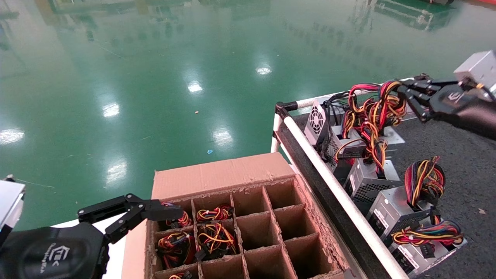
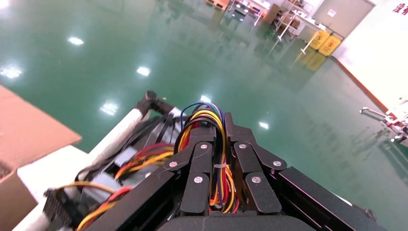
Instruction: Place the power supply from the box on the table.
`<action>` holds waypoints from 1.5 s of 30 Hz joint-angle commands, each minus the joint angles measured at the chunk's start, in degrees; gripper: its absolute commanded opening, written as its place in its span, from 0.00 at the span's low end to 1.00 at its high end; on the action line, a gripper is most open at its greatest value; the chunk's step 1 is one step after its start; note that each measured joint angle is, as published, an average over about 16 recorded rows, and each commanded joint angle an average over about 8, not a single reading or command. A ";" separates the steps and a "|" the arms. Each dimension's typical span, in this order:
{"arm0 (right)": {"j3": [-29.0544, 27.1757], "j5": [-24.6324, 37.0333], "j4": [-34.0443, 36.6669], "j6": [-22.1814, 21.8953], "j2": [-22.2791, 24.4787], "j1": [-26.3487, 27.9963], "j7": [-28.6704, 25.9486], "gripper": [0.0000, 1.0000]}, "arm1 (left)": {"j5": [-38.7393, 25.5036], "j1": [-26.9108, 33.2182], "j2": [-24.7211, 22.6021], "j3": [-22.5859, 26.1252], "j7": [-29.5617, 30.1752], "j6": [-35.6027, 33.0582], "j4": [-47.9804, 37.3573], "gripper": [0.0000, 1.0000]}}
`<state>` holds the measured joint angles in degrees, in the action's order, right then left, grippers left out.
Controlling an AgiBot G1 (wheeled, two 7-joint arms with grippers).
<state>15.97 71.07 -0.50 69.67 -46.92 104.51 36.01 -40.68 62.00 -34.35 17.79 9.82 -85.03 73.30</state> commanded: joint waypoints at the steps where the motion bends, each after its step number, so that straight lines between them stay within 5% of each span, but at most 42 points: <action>1: 0.03 0.04 0.10 -0.06 -0.15 -0.67 0.85 0.00 | 0.00 0.00 0.00 0.00 0.00 0.00 0.00 1.00; 5: 0.11 0.16 0.12 -0.20 -0.36 -1.32 1.82 0.06 | 0.01 0.00 0.01 0.01 -0.01 0.01 0.00 1.00; 13: 0.33 0.37 -0.12 -0.75 -0.68 -1.83 3.01 0.98 | 0.02 0.00 0.01 0.01 -0.01 0.02 -0.02 1.00; 31: 0.47 0.60 -0.29 -0.30 0.08 -1.49 2.77 1.00 | 0.03 0.00 0.01 0.02 -0.02 0.03 -0.03 1.00; 45: 2.37 3.28 -2.50 5.79 5.24 2.02 -0.48 1.00 | 0.05 0.01 0.02 0.05 -0.04 0.03 -0.06 1.00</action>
<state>18.19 74.14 -2.79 75.03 -41.94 106.23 35.91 -40.63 62.02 -34.34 17.84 9.78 -85.00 73.24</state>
